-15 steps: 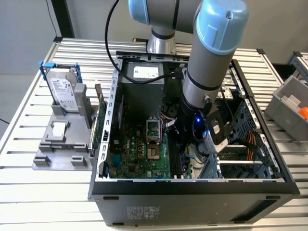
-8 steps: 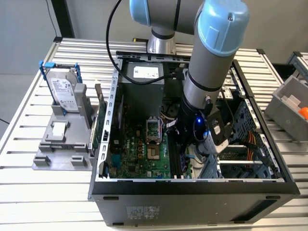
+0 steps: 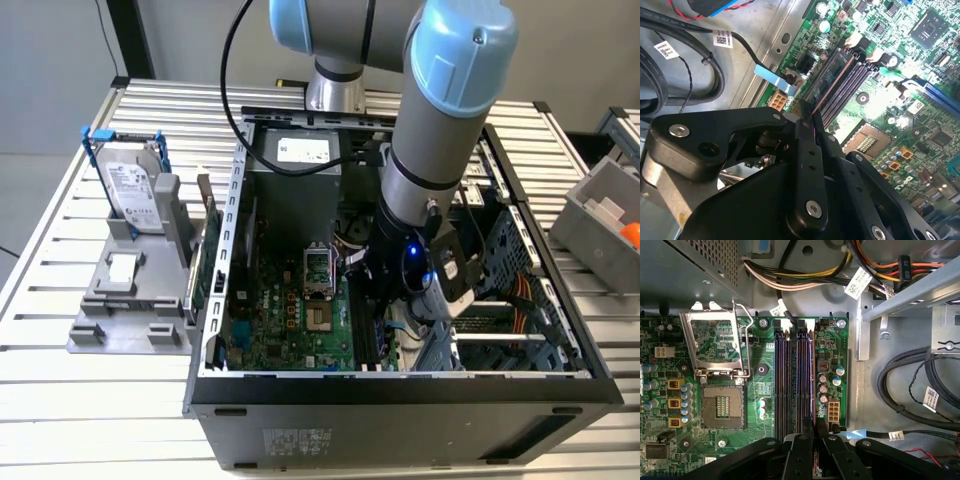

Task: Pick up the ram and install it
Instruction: 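Insert the ram into the slot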

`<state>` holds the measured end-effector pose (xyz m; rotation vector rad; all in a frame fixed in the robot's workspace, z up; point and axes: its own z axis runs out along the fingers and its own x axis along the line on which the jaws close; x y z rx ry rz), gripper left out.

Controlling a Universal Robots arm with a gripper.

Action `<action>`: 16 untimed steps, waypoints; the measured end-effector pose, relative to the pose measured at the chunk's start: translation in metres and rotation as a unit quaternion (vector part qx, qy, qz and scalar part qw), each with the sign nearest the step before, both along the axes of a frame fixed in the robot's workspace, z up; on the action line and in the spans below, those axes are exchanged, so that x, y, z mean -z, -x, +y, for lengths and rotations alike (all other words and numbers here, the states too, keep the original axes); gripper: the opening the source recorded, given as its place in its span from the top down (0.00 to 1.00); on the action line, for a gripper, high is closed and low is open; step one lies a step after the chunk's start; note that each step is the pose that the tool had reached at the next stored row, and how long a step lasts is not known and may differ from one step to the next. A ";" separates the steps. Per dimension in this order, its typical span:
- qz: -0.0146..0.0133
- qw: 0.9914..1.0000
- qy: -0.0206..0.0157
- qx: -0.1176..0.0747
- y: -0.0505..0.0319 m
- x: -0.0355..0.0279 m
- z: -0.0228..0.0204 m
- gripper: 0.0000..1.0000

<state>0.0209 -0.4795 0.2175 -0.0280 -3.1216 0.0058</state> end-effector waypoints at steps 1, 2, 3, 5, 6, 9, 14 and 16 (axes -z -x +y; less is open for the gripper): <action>0.000 1.000 0.000 0.000 0.0000 0.0000 0.0000 1.00; 0.000 1.000 0.000 0.000 0.0000 0.0000 0.0001 1.00; 0.000 1.000 0.000 0.000 0.0000 0.0001 0.0001 1.00; 0.000 1.000 0.000 0.000 0.0000 0.0004 0.0001 1.00; 0.000 1.000 0.000 0.000 0.0000 0.0005 0.0001 1.00; 0.000 1.000 0.000 0.000 0.0000 0.0008 0.0001 1.00; 0.000 1.000 0.000 0.000 0.0006 0.0012 0.0001 1.00; 0.000 1.000 0.000 0.000 0.0020 0.0012 0.0001 1.00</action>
